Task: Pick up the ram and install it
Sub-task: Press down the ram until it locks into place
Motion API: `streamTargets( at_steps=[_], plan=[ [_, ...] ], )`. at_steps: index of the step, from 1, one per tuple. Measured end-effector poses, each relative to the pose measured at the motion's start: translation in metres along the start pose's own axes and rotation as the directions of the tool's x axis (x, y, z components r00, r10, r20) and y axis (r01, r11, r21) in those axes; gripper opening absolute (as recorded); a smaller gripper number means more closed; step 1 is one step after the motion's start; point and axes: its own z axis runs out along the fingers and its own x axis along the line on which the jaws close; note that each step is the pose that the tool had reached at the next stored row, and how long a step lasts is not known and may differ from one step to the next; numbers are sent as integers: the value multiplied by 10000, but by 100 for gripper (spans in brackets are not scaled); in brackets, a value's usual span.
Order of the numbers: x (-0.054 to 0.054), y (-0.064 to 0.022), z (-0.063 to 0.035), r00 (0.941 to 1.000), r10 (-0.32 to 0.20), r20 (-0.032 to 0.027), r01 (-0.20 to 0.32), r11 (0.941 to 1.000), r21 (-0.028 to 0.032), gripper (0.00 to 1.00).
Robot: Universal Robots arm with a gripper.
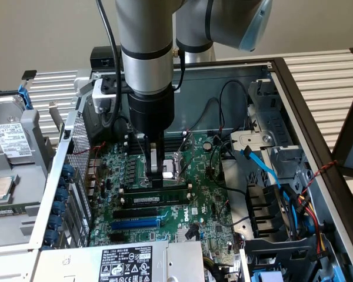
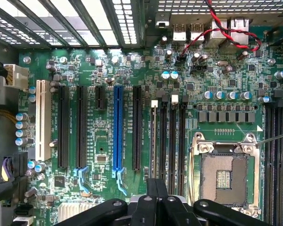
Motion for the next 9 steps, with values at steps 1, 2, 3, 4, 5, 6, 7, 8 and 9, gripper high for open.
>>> streamTargets(
  at_steps=[1, 2, 3, 4, 5, 6, 7, 8, 9],
  plan=[
    [0, 0, 0, 10000, 2, 1, -2, 10000, 0, 10],
    [0, 0, 0, 10000, 87, 2, -87, 10000, -2, 10],
    [0, 0, 0, 9998, 222, 1, -222, 9998, -7, 10],
    [0, 0, 0, 9993, 374, 1, -374, 9993, -11, 10],
    [1, 0, -1, 9985, 539, 0, -539, 9985, -17, 10],
    [1, 1, -1, 9976, 695, -1, -695, 9976, -21, 10],
    [0, 0, -1, 9964, 847, 0, -847, 9964, -25, 10],
    [0, 0, 0, 9948, 1020, 0, -1020, 9948, -30, 10],
    [0, 0, 0, 9931, 1177, -2, -1177, 9930, -35, 10]
  ],
)
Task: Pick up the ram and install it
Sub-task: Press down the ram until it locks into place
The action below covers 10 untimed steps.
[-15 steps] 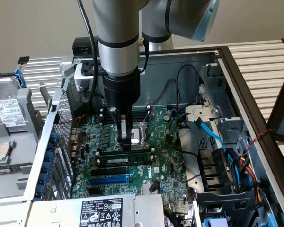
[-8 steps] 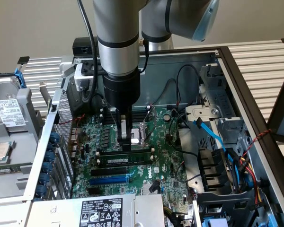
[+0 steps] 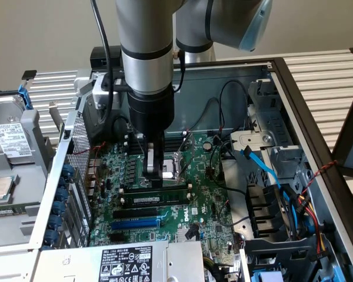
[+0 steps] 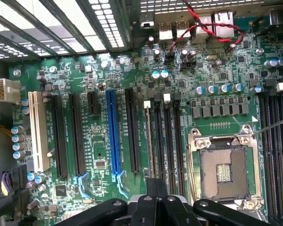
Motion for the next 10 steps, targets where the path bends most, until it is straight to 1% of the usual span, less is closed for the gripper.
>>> streamTargets(
  at_steps=[2, 5, 7, 10],
  plan=[
    [0, 0, 0, 9995, 329, 1, -329, 9995, -9, 10],
    [0, 0, 0, 9964, 847, -1, -847, 9964, -24, 10],
    [0, 0, 0, 9929, 1187, -2, -1187, 9929, -34, 10],
    [0, 0, 0, 9855, 1697, -4, -1697, 9855, -49, 10]
  ],
)
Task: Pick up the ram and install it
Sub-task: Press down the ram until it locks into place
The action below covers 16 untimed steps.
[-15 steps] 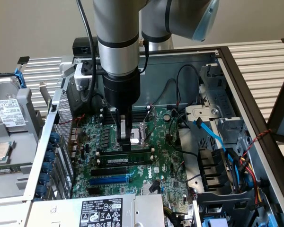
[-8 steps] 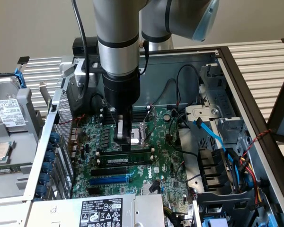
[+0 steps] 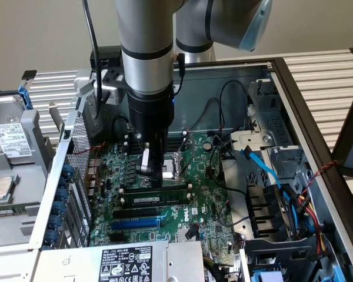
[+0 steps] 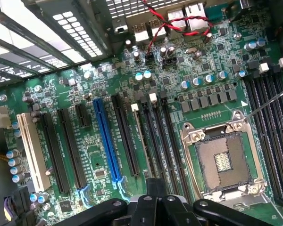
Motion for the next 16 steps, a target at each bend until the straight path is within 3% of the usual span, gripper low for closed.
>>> streamTargets(
  at_steps=[4, 8, 12, 16],
  plan=[
    [0, 0, 0, 9975, 701, 0, -701, 9975, -20, 10],
    [0, 0, 0, 9903, 1389, -3, -1389, 9903, -40, 10],
    [0, 0, 0, 9782, 2075, -6, -2075, 9782, -60, 10],
    [-1, 0, 1, 9614, 2753, -10, -2753, 9613, -79, 10]
  ],
)
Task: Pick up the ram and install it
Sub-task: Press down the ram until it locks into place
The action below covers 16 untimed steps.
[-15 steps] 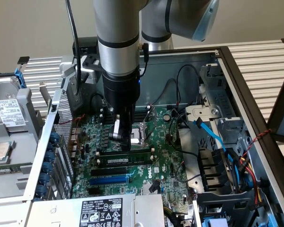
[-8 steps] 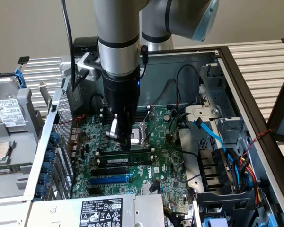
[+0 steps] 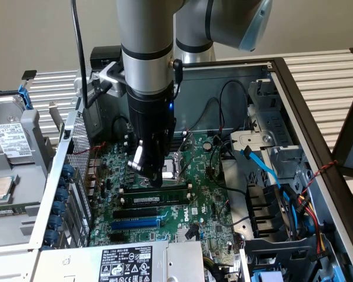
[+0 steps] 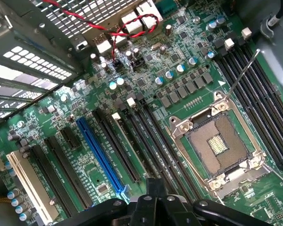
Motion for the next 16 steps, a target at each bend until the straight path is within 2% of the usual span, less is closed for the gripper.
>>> streamTargets(
  at_steps=[5, 9, 13, 16],
  plan=[
    [1, 0, 0, 9964, 853, -3, -853, 9964, -25, 10],
    [0, 0, -1, 9881, 1539, -5, -1539, 9881, -45, 10],
    [0, 0, -1, 9747, 2235, -10, -2235, 9747, -65, 10],
    [0, 0, 0, 9616, 2746, -13, -2746, 9615, -79, 10]
  ],
)
